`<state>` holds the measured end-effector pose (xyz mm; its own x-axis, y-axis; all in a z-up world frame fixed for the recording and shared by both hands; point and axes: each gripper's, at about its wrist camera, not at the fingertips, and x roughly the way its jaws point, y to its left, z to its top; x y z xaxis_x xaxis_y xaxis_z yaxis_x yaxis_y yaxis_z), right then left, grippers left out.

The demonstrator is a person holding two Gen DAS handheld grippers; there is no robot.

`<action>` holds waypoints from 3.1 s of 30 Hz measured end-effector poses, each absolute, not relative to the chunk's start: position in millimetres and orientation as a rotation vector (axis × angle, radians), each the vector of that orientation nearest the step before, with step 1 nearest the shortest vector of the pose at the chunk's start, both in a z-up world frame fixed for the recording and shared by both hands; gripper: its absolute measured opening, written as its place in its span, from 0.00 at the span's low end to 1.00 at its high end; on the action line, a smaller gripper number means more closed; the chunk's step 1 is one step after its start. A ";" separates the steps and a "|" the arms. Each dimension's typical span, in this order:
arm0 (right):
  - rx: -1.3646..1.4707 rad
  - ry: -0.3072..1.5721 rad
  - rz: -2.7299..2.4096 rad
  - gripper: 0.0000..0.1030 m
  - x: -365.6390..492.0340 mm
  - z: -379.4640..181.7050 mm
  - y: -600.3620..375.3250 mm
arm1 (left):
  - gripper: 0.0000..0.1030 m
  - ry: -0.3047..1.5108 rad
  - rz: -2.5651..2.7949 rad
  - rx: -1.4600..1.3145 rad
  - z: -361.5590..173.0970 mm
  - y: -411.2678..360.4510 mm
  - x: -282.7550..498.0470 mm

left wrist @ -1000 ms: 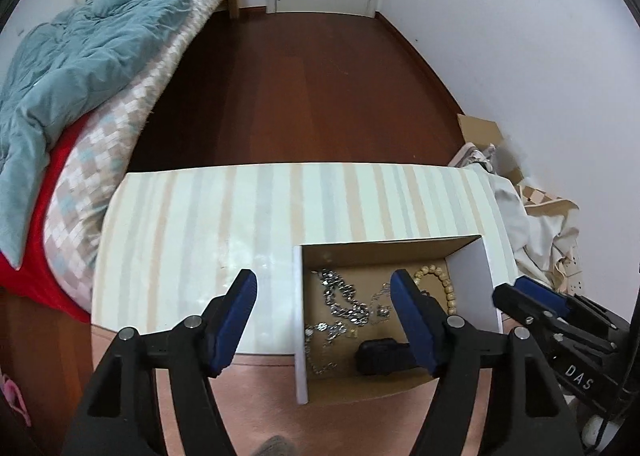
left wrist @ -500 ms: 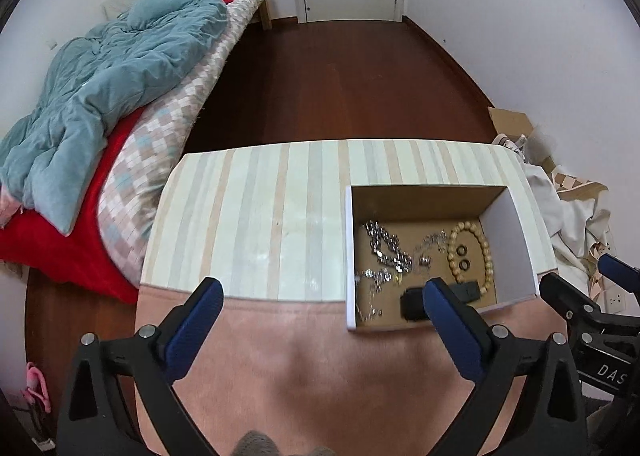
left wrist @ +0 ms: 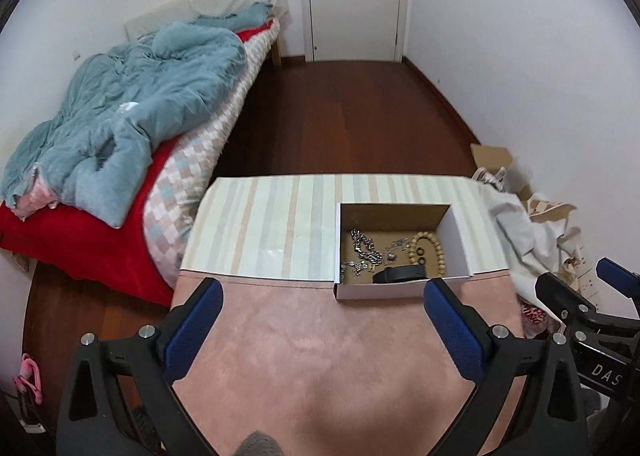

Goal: Organize jewelry

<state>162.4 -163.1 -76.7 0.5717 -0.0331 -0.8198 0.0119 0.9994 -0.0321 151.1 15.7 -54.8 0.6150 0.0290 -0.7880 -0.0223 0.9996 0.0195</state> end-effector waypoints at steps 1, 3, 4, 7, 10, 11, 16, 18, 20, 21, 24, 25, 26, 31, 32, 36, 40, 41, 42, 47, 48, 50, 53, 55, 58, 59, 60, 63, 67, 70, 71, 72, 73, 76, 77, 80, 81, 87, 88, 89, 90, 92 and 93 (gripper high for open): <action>-0.027 0.954 -0.025 1.00 155.8 -70.7 -162.4 | 0.99 0.896 0.031 0.008 -48.2 15.7 144.1; -0.029 0.920 -0.024 1.00 135.6 -49.9 -163.2 | 0.99 0.870 0.042 0.006 -32.3 16.7 126.0; -0.029 0.909 -0.021 1.00 127.9 -42.3 -163.5 | 0.99 0.865 0.047 0.001 -25.6 17.5 118.7; -0.039 0.863 -0.017 1.00 99.2 -13.9 -162.3 | 0.99 0.834 0.052 -0.010 -4.4 20.4 94.1; -0.047 0.829 -0.008 1.00 73.7 10.0 -159.3 | 0.99 0.810 0.056 -0.022 15.8 23.4 69.7; -0.047 0.819 -0.004 1.00 65.6 17.6 -158.2 | 0.99 0.807 0.055 -0.023 19.6 23.0 64.5; -0.056 0.766 0.008 1.00 29.7 47.9 -152.6 | 0.99 0.795 0.066 -0.023 41.7 25.5 35.7; -0.059 0.752 0.009 1.00 19.6 56.8 -149.7 | 0.99 0.791 0.068 -0.027 46.9 27.0 29.0; -0.057 0.746 0.017 1.00 11.2 63.6 -148.6 | 0.99 0.792 0.068 -0.031 52.0 27.5 21.6; -0.057 0.745 0.018 1.00 8.6 66.3 -148.1 | 0.99 0.792 0.066 -0.036 55.0 27.9 17.4; -0.054 0.739 0.022 1.00 -1.7 74.0 -148.4 | 0.99 0.788 0.059 -0.028 60.5 27.4 10.7; -0.057 0.741 0.024 1.00 -4.5 75.5 -147.6 | 0.99 0.786 0.058 -0.027 61.3 26.8 9.5; -0.061 0.743 0.026 1.00 -5.7 76.1 -147.4 | 0.99 0.787 0.059 -0.025 61.8 26.4 9.3; -0.061 0.763 0.024 1.00 3.6 74.3 -148.3 | 0.99 0.796 0.064 -0.032 60.8 27.3 16.2; -0.064 0.765 0.020 1.00 6.9 74.1 -148.7 | 0.99 0.795 0.071 -0.033 60.5 27.9 19.5; -0.064 0.764 0.006 1.00 24.7 73.3 -150.5 | 0.99 0.799 0.077 -0.036 59.4 28.1 35.5; -0.059 0.765 -0.006 1.00 44.6 72.4 -153.4 | 1.00 0.791 0.081 -0.036 61.4 25.9 51.2; -0.062 0.768 -0.008 1.00 49.2 71.7 -153.3 | 1.00 0.789 0.082 -0.035 61.7 25.6 54.4; -0.059 0.769 -0.009 1.00 53.8 70.8 -154.0 | 1.00 0.788 0.087 -0.030 61.7 24.9 58.7; -0.064 0.787 -0.023 1.00 75.0 63.0 -154.5 | 1.00 0.812 0.083 -0.023 57.4 21.6 76.6; -0.064 0.793 -0.028 1.00 79.9 59.8 -155.2 | 1.00 0.814 0.085 -0.021 56.4 20.6 79.1; -0.061 0.806 -0.032 1.00 87.0 55.3 -156.0 | 1.00 0.826 0.083 -0.020 53.0 19.0 83.7; -0.060 0.818 -0.038 1.00 93.9 50.4 -157.9 | 1.00 0.838 0.084 -0.017 47.5 17.8 90.1; -0.066 0.826 -0.043 1.00 97.7 48.0 -158.3 | 1.00 0.845 0.083 -0.018 44.3 17.2 93.0; -0.071 0.838 -0.050 1.00 103.7 44.0 -159.8 | 1.00 0.861 0.079 -0.015 38.8 15.5 98.5; -0.074 0.840 -0.053 1.00 105.2 42.8 -160.2 | 1.00 0.864 0.081 -0.014 37.3 14.7 100.0; -0.075 0.843 -0.053 1.00 105.5 42.3 -161.2 | 1.00 0.867 0.081 -0.013 35.9 14.3 101.5; -0.081 0.852 -0.057 1.00 109.8 37.8 -161.7 | 1.00 0.875 0.082 -0.010 32.6 14.0 103.9; -0.088 0.862 -0.055 1.00 112.6 34.6 -160.8 | 1.00 0.885 0.081 -0.005 29.0 13.7 107.9; -0.093 0.869 -0.053 1.00 115.4 32.6 -160.0 | 1.00 0.895 0.080 -0.006 26.3 13.7 111.1; -0.093 0.871 -0.053 1.00 116.0 32.0 -160.1 | 1.00 0.897 0.080 -0.007 26.0 13.3 111.1; -0.093 0.873 -0.053 1.00 117.1 31.5 -159.7 | 1.00 0.900 0.082 -0.006 25.2 13.4 111.9; -0.094 0.874 -0.053 1.00 117.7 31.1 -159.3 | 1.00 0.901 0.081 -0.008 24.8 14.3 112.6; -0.097 0.875 -0.053 1.00 119.0 32.1 -158.7 | 1.00 0.904 0.080 -0.011 23.8 15.5 113.4; -0.096 0.876 -0.053 1.00 118.9 32.1 -158.9 | 1.00 0.902 0.080 -0.011 24.2 15.6 112.9; -0.100 0.879 -0.049 1.00 119.9 30.9 -157.9 | 1.00 0.901 0.079 -0.012 24.1 16.0 113.2; -0.101 0.881 -0.048 1.00 120.4 30.7 -157.2 | 1.00 0.901 0.077 -0.010 24.2 15.8 113.0; -0.101 0.885 -0.042 1.00 121.7 28.6 -157.1 | 1.00 0.896 0.078 -0.012 22.0 16.1 112.0; -0.101 0.885 -0.042 1.00 122.2 28.4 -157.0 | 1.00 0.897 0.077 -0.013 21.8 16.2 112.1; -0.100 0.886 -0.041 1.00 122.2 28.3 -157.2 | 1.00 0.897 0.076 -0.014 21.4 16.3 112.3; -0.100 0.886 -0.041 1.00 122.0 28.7 -156.7 | 1.00 0.897 0.077 -0.013 21.6 16.2 112.1; -0.100 0.885 -0.043 1.00 122.1 28.7 -156.5 | 1.00 0.897 0.076 -0.013 21.7 16.3 112.2; -0.100 0.885 -0.043 1.00 122.0 28.7 -156.6 | 1.00 0.897 0.077 -0.014 21.3 16.8 112.2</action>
<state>122.0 -156.6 28.7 0.6328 -0.0786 -0.7703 -0.0043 0.9945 -0.1050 112.2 16.8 21.3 0.6214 0.0614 -0.7811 -0.0729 0.9971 0.0203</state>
